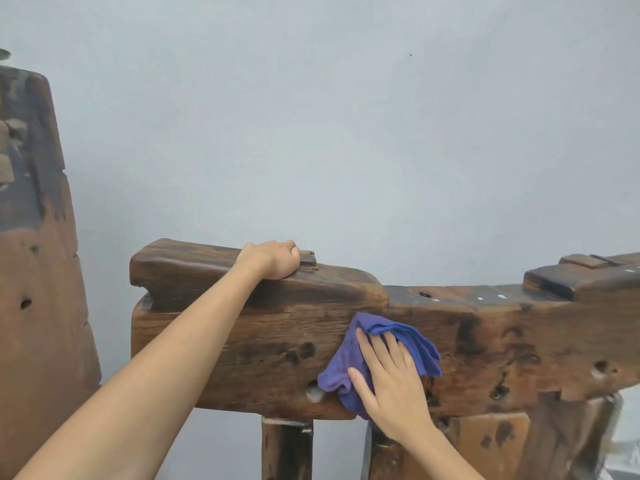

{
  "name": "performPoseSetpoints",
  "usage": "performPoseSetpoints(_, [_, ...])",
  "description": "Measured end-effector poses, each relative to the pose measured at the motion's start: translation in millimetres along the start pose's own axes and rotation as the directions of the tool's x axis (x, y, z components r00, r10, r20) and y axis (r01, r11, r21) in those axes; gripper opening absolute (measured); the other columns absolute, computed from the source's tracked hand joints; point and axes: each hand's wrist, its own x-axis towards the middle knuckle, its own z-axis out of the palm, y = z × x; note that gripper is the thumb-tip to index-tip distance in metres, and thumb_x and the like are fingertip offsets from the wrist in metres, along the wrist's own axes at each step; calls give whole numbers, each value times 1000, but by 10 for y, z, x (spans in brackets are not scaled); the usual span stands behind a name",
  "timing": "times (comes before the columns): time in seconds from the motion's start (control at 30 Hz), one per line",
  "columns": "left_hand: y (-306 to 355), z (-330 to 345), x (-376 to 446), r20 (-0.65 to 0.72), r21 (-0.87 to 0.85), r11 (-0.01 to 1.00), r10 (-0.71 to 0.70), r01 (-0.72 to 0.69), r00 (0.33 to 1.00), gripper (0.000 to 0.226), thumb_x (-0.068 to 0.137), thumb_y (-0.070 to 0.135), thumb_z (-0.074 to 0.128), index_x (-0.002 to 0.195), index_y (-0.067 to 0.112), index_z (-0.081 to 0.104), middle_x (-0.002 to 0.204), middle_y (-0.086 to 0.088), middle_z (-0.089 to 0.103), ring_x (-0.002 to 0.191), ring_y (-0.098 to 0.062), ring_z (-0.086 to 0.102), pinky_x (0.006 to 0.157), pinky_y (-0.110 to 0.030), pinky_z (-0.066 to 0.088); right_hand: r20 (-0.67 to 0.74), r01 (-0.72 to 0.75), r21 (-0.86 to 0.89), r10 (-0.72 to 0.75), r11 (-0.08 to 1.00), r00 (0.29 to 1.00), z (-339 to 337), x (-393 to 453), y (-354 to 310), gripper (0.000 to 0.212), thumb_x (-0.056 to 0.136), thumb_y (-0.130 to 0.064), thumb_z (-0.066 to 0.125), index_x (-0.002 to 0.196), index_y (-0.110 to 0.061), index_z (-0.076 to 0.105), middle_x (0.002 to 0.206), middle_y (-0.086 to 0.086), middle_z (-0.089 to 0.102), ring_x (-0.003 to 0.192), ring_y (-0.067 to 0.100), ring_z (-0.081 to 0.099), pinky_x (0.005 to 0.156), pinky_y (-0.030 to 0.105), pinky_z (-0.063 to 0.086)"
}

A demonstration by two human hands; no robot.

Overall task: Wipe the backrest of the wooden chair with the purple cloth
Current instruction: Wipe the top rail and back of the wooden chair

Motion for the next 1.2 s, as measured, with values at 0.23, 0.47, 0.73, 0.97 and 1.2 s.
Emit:
performPoseSetpoints(0.23, [-16, -2, 63, 35, -5, 998, -68, 68, 997, 51, 102, 44, 17, 145, 33, 42, 154, -5, 47, 138, -30, 44, 109, -49, 30, -47, 64, -58, -66, 996, 997, -271, 51, 706, 64, 103, -57, 31, 160, -41, 8, 164, -10, 24, 155, 16, 19, 122, 34, 13])
performPoseSetpoints(0.47, [1037, 340, 201, 33, 193, 978, -92, 84, 995, 73, 96, 60, 10, 139, 24, 57, 150, -14, 48, 142, -31, 36, 115, -62, 9, -29, -119, 43, 120, 992, 992, -717, 1052, 278, 57, 97, -57, 25, 120, -23, 64, 128, 0, 69, 128, 23, 57, 115, 45, 27])
performPoseSetpoints(0.73, [1219, 526, 438, 71, 147, 987, -72, 61, 995, 82, 98, 64, 2, 148, 17, 47, 158, -9, 43, 146, -29, 39, 119, -50, 24, 294, -86, -7, 84, 996, 952, -925, 1251, 1105, 72, 92, -73, 19, 128, -28, 61, 137, 2, 65, 126, 29, 58, 85, 43, 38])
performPoseSetpoints(0.97, [1260, 501, 398, 72, 214, 973, -103, 85, 992, 74, 99, 61, 10, 145, 18, 49, 156, -8, 46, 143, -30, 43, 116, -51, 28, 588, -314, -222, 383, 923, 712, -1476, 1384, 2742, 69, 86, -68, 18, 129, -36, 61, 140, 3, 61, 125, 31, 55, 109, 47, 37])
performPoseSetpoints(1.2, [1377, 484, 318, 27, 216, 967, -142, 133, 990, 68, 100, 53, 13, 141, 16, 53, 150, -12, 52, 138, -32, 47, 112, -52, 26, 746, -313, -57, 249, 948, 618, -1004, 1876, 2548, 10, 95, -10, 43, 87, -10, 49, 80, 1, 44, 74, 17, 34, 81, 36, 34])
